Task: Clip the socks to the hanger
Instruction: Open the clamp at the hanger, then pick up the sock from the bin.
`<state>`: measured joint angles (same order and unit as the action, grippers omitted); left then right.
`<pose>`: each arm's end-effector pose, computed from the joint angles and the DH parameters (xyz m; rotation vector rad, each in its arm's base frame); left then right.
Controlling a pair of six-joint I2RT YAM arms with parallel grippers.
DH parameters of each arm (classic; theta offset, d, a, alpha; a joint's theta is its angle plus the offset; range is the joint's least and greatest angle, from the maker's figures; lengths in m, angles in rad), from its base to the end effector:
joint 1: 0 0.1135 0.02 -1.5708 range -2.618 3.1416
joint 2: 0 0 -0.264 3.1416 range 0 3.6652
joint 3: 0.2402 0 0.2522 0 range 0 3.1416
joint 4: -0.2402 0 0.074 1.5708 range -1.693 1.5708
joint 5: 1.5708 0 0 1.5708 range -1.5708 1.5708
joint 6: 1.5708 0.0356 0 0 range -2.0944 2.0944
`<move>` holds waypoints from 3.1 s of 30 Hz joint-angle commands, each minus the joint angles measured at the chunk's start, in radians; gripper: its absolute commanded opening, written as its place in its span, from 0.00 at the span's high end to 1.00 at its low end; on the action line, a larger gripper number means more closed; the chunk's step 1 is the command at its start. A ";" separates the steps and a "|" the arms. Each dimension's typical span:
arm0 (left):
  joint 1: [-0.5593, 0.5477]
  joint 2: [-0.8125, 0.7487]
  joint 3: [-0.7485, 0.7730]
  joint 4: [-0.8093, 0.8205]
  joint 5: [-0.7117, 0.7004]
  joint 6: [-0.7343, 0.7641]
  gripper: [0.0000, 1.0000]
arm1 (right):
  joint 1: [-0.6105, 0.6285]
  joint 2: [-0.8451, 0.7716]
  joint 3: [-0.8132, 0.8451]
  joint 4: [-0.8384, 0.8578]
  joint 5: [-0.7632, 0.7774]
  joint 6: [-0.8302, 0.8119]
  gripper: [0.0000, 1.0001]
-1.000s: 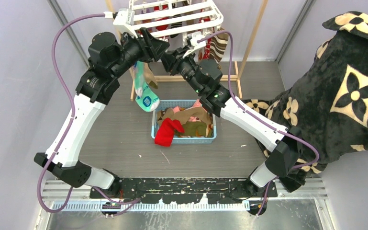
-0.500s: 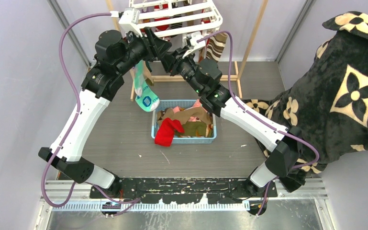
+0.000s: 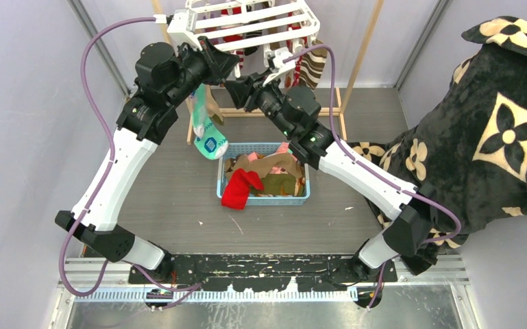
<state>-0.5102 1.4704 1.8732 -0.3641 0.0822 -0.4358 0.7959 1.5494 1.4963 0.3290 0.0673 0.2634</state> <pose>0.2645 -0.1514 0.5316 0.1269 1.5840 -0.8099 0.2588 0.2609 0.4542 -0.2958 1.3121 0.8588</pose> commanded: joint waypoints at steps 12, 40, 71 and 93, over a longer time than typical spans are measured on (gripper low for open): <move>0.002 -0.025 0.002 0.091 -0.042 0.019 0.96 | -0.012 -0.364 -0.334 -0.246 -0.218 -0.242 0.26; 0.003 -0.024 -0.001 0.055 -0.043 0.008 0.98 | 0.444 -0.004 -0.639 -0.221 0.120 -1.218 0.20; 0.013 -0.038 -0.012 0.042 -0.028 -0.007 0.98 | 0.543 -0.082 -0.670 0.010 0.270 -1.151 0.99; 0.013 -0.041 -0.025 0.038 -0.015 -0.004 0.99 | 0.006 -0.360 -0.576 0.008 -0.374 -0.141 0.99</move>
<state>-0.5018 1.4685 1.8526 -0.3412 0.0532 -0.4381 0.8467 1.1995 0.8478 0.2367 -0.1795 -0.0444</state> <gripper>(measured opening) 0.143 0.136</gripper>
